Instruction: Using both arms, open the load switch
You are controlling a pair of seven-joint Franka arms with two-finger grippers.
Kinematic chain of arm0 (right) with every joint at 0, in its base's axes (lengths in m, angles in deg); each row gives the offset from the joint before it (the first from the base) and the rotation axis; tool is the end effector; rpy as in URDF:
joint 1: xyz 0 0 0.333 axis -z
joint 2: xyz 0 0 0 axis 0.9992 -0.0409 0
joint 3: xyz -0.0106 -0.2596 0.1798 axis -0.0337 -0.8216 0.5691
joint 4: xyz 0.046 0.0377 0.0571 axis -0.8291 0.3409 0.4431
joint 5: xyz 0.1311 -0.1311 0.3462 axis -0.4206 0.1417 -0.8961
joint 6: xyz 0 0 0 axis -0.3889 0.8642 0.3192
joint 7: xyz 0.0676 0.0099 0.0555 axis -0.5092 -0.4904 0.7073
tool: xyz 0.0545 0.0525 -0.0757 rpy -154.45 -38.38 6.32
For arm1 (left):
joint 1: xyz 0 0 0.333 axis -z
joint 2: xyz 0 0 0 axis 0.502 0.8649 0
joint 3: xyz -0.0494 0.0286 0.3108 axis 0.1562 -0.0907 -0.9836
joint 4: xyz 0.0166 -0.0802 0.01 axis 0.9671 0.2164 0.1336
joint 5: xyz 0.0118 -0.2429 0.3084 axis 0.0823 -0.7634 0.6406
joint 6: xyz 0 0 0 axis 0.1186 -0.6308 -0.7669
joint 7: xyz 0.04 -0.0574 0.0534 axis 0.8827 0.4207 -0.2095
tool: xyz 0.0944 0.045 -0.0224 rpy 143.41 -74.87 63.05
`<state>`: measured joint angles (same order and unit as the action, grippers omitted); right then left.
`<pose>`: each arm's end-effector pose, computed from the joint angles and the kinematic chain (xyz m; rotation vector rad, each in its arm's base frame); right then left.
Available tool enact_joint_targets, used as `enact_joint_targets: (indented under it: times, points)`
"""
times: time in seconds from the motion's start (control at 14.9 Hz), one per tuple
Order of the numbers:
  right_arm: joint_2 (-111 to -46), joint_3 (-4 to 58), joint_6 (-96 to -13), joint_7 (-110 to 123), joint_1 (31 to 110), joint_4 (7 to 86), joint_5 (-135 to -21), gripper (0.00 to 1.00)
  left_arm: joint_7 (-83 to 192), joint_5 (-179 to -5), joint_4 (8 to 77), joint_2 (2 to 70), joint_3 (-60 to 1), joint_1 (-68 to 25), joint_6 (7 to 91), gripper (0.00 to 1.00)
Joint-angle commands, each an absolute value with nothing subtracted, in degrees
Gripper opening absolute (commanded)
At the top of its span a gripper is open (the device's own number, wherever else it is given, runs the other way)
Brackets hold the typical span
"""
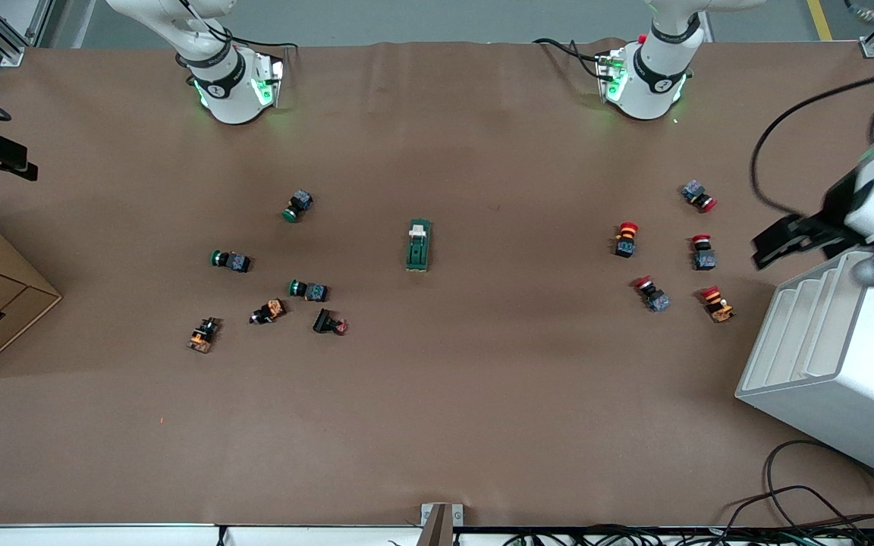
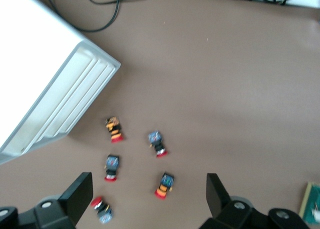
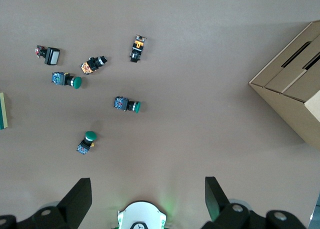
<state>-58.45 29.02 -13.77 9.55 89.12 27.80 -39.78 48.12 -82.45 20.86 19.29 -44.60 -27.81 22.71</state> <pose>0.5397 -0.0485 0.6524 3.1300 0.0706 -0.2396 0.6008 -0.0535 0.6372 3.1223 0.1993 0.0995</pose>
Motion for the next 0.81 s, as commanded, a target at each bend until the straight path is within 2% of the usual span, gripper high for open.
enact_joint_targets:
  times: [0.0,0.27,0.74]
  points:
    - [-53.5,29.4,-15.8,10.1,89.2,33.4,-39.1,1.0,52.8,-85.1,22.4,15.8,-46.2,-29.4,19.0,1.0]
    - [-52.9,29.6,-16.3,10.2,89.1,33.4,-39.0,1.0,53.6,-85.2,23.5,12.0,-46.8,-31.1,14.7,1.0]
    - [-51.7,29.6,-16.9,10.2,88.4,34.4,-39.0,1.0,55.2,-85.1,32.8,4.2,-46.6,-28.1,15.3,1.0]
